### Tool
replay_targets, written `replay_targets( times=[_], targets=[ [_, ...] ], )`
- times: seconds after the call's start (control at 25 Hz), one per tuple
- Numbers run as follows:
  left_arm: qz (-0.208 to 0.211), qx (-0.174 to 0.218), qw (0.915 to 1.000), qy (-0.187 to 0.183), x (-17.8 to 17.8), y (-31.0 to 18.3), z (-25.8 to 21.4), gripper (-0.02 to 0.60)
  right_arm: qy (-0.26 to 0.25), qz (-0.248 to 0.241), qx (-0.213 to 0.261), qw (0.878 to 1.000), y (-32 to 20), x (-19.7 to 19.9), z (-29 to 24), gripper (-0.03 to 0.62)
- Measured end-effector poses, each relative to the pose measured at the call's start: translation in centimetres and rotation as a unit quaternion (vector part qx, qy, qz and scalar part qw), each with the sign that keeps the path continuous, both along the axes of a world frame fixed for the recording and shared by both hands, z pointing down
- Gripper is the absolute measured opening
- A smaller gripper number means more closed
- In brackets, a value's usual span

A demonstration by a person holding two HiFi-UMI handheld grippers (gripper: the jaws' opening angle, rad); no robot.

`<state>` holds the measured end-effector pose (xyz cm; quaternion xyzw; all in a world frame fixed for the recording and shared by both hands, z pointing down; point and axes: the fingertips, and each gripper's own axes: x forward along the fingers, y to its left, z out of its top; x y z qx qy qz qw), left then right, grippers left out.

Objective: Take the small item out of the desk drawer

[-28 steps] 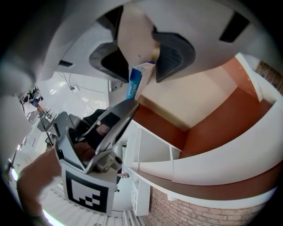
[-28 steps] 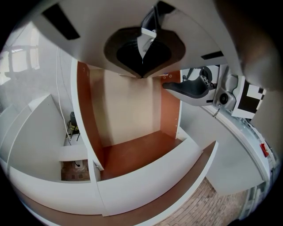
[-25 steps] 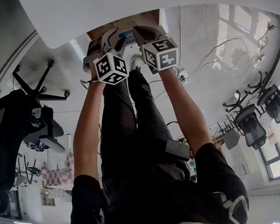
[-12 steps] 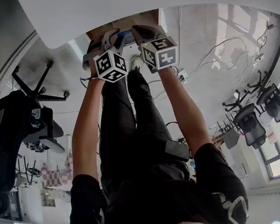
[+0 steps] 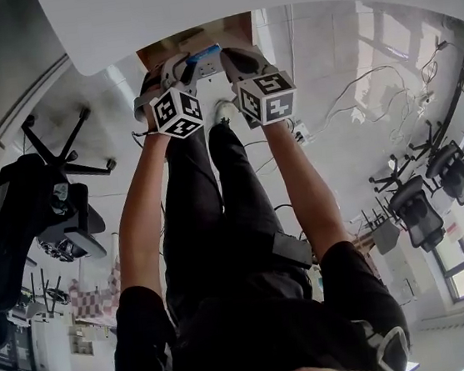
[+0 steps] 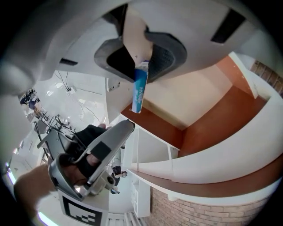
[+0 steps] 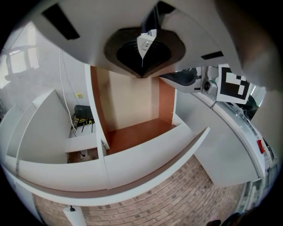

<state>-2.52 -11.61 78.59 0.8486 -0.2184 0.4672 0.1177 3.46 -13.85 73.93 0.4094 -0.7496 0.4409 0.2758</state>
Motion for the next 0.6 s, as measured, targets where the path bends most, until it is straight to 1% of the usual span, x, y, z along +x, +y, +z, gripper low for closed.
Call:
replay_targets(
  times=[0.2, 0.32, 0.4, 0.48, 0.52, 0.6],
  targets=[
    [-0.052, 0.014, 0.9985, 0.015, -0.1, 0.3, -4.4, 0.095, 0.001, -0.007, 0.028, 1.0, 1.2, 0.7, -4.8, 0.028],
    [-0.095, 0.017, 0.9947, 0.036, -0.1, 1.3, -8.1, 0.094, -0.008, -0.012, 0.045, 0.999, 2.7, 0.9, -8.8, 0.028],
    [-0.121, 0.023, 0.9911, 0.05, -0.6, 3.0, -11.1, 0.094, -0.023, -0.014, 0.055, 0.998, 4.5, 0.7, -11.9, 0.027],
    [-0.148, 0.047, 0.9863, 0.055, -1.6, 4.8, -14.7, 0.094, -0.035, -0.023, 0.079, 0.996, 6.1, 0.4, -15.7, 0.028],
    [-0.166, 0.064, 0.9823, 0.059, -2.3, 5.2, -16.7, 0.094, -0.039, -0.03, 0.097, 0.994, 6.5, 0.3, -17.6, 0.028],
    [-0.213, 0.093, 0.9692, 0.081, -3.1, 6.3, -21.0, 0.093, -0.046, -0.042, 0.13, 0.99, 7.4, 0.8, -21.1, 0.028]
  ],
)
